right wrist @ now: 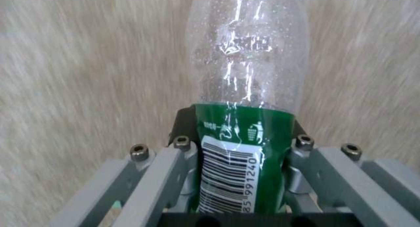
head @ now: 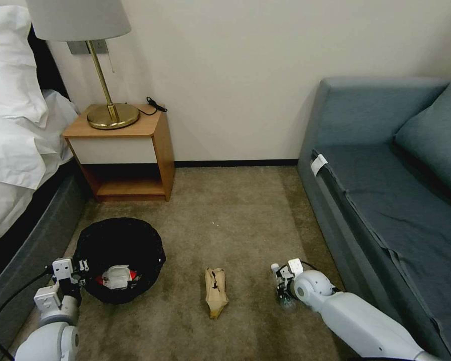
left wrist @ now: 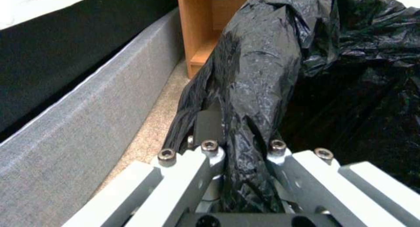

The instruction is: Pick up the trash bin, then pick up the garbage on the floor and place it into the trash bin.

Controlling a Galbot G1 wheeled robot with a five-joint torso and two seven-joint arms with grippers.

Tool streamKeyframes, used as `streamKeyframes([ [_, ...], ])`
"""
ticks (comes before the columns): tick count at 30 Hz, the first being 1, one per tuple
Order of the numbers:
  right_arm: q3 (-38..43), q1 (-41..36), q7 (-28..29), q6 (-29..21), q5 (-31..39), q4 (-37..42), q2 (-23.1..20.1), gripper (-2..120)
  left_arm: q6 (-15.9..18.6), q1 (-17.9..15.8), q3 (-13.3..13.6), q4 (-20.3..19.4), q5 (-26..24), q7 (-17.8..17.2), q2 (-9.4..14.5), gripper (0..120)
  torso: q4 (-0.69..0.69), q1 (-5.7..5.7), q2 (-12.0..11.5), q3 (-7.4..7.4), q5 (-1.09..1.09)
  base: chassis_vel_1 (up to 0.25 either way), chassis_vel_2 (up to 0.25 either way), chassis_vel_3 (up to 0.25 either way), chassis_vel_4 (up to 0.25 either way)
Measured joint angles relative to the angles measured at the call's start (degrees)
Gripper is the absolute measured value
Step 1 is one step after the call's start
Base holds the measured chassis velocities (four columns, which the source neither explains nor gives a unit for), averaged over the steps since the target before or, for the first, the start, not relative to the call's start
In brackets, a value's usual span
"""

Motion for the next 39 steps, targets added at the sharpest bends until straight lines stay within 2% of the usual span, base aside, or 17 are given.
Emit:
streamKeyframes([
  [12,0.21,6.26,-1.82,1.84,-1.30,3.42,-0.54,22,-0.03,0.75,0.19,-1.47,-0.02,-0.02,-0.07,4,0.00,0.00,0.00,0.00,0.00,0.000,0.000,0.000,0.000],
  [23,-5.22,14.24,-4.48,5.97,5.13,12.93,-1.20,22,-0.05,0.94,0.34,-1.98,0.02,-0.04,-0.23,4,0.01,0.00,0.00,0.00,-0.01,0.000,0.000,0.000,0.000],
  [26,-8.16,16.98,-4.88,7.35,8.74,16.60,-0.69,22,-0.10,0.94,0.40,-1.98,0.05,-0.10,-0.41,4,-0.01,0.00,0.00,0.00,-0.02,0.000,0.000,0.000,0.000],
  [29,-11.75,20.33,-5.08,8.65,11.81,19.04,1.00,22,-0.10,0.92,0.65,-2.11,0.02,-0.03,-0.58,4,0.01,0.00,0.00,-0.01,-0.02,0.000,0.000,0.000,0.000],
  [31,-16.67,24.77,-5.07,10.02,14.73,19.25,5.73,22,-0.10,1.03,0.98,-2.68,-0.01,-0.01,-0.80,4,0.01,0.00,0.00,0.00,-0.01,0.000,0.000,0.000,0.000],
  [32,-16.67,24.77,-5.07,10.02,14.73,19.25,5.73,22,-0.10,1.03,0.98,-2.68,-0.01,-0.01,-0.80,4,0.01,0.00,0.00,0.00,-0.01,0.000,0.000,0.000,0.000],
  [33,-18.97,26.52,-5.08,11.27,15.30,18.33,8.61,22,-0.11,1.21,1.10,-3.00,-0.01,-0.01,-0.85,4,0.01,0.00,0.00,0.00,-0.02,0.000,0.000,0.000,0.000],
  [34,-18.97,26.52,-5.08,11.27,15.30,18.33,8.61,22,-0.11,1.21,1.10,-3.00,-0.01,-0.01,-0.85,4,0.01,0.00,0.00,0.00,-0.02,0.000,0.000,0.000,0.000],
  [36,-21.76,28.11,-5.23,12.61,15.52,16.48,13.14,22,-0.11,1.66,1.13,-3.60,-0.03,0.05,-0.87,4,0.03,0.00,0.00,0.00,-0.02,0.000,0.000,0.000,0.000],
  [37,-21.76,28.11,-5.23,12.61,15.52,16.48,13.14,22,-0.11,1.66,1.13,-3.60,-0.03,0.05,-0.87,4,0.03,0.00,0.00,0.00,-0.02,0.000,0.000,0.000,0.000],
  [39,-24.03,28.51,-5.24,13.69,15.52,14.40,16.78,22,-0.19,2.06,0.99,-4.04,-0.06,0.04,-0.94,4,0.02,0.00,0.00,0.00,-0.01,0.000,0.000,0.000,0.000],
])
